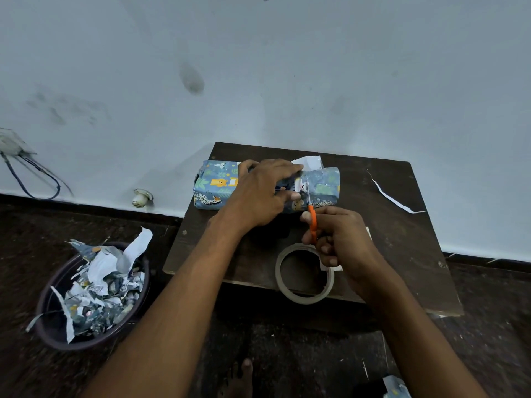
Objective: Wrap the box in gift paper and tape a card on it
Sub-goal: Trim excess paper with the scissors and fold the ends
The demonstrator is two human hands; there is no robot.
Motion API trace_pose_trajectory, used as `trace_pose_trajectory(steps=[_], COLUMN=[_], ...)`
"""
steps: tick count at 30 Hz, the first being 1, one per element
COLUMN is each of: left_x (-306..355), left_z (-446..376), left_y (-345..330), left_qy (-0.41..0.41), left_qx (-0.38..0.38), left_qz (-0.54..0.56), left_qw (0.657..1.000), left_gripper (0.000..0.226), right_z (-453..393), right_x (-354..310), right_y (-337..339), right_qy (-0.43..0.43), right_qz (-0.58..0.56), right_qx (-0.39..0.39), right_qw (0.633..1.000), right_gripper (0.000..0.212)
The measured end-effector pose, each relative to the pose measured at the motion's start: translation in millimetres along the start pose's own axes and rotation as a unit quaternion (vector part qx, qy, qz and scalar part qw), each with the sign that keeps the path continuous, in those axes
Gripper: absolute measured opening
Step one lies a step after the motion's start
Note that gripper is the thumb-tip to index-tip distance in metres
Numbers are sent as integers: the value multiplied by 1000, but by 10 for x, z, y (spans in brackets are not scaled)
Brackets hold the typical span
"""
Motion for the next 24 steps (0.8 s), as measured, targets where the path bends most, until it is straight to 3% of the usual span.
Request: trace_pose_trajectory(steps=[7,16,24], left_x=[-3,-13,8], left_z=[13,-7,20], left_y=[0,-17,31], left_qy=[-2,-18,-12], left_qx=[9,6,49], left_qz=[20,8,48], left_qw=[1000,1000,998], left_gripper=[47,46,42], right_z=[-62,-67,38], right_x=[5,-42,-75], right_y=[-3,-24,-37], right_qy=[18,16,17], right_qz=[55,22,-6], right_qx=[11,6,18], right_qw=[998,1000,1000], right_gripper=[11,12,12])
Point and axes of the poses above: each hand's wrist, its own z-axis away from the middle knuckle, its own y-axis out of the back of the hand, x = y × z, the point moved 5 cm from there along -z, towards the middle knuckle, and after that the axes turned 6 degrees about -z, right-handed, at the moved point
